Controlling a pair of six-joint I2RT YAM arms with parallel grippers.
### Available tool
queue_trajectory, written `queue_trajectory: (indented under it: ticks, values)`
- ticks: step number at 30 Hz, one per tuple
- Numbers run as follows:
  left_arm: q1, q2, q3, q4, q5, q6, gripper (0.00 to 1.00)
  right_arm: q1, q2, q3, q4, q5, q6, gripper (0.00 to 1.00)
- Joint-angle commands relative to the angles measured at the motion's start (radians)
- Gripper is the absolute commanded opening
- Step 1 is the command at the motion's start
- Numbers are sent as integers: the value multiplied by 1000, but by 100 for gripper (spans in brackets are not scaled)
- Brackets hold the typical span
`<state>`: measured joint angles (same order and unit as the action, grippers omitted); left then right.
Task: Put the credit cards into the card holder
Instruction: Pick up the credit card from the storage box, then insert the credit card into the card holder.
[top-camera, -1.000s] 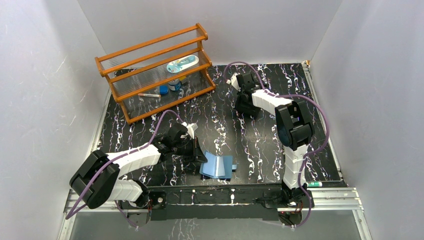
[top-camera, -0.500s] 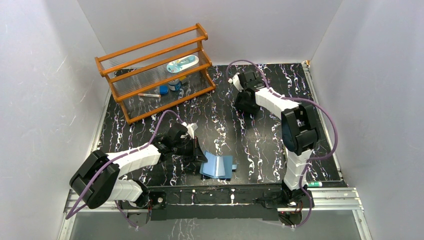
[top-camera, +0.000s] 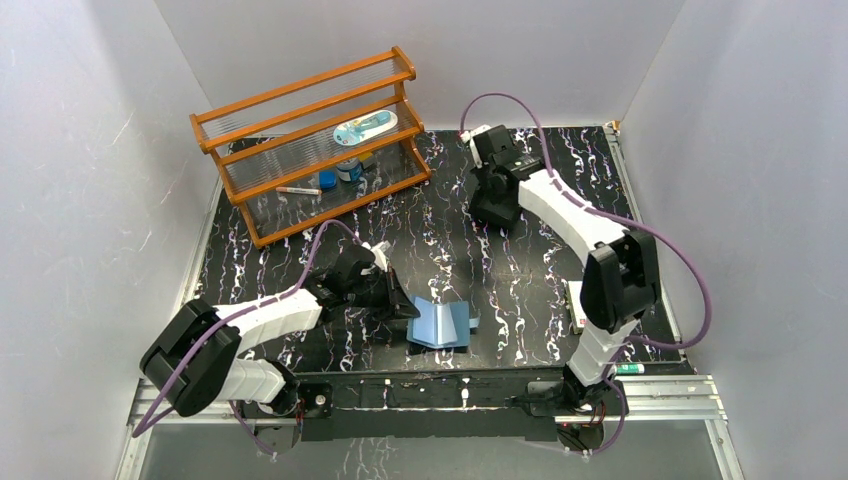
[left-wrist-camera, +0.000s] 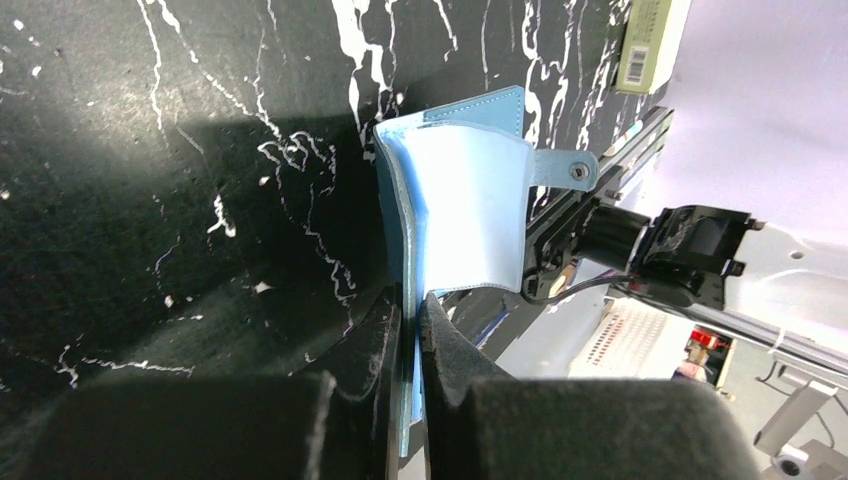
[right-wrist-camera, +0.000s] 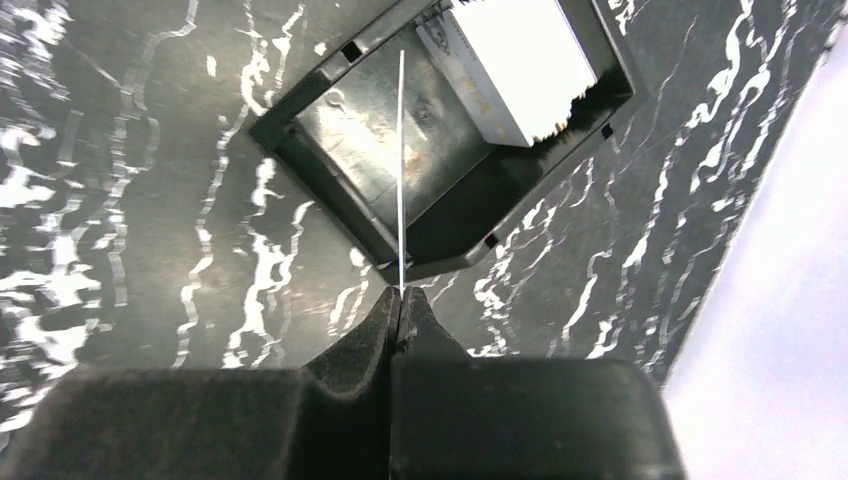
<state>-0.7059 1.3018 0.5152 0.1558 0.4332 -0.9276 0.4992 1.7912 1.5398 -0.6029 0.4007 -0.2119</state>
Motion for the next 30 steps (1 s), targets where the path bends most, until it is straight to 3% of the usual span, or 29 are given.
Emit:
queue_trajectory:
  ticks: [1, 7, 11, 19, 23, 30]
  values:
    - [5, 22, -18, 110, 18, -91, 0, -4, -145, 65, -69, -121, 304, 0]
    - [5, 86, -16, 187, 20, -135, 0, -2, -285, -54, -62, -446, 622, 0]
    - [5, 120, 9, 144, 14, -92, 4, -2, -414, -264, 93, -617, 785, 0]
    - [5, 82, 21, 54, -18, -44, 20, 18, -542, -557, 229, -826, 1037, 0]
    - [5, 71, 17, 41, -26, -31, 23, 79, -587, -670, 284, -835, 1128, 0]
    - [5, 71, 18, 48, -24, -28, 9, 214, -600, -723, 273, -761, 1213, 0]
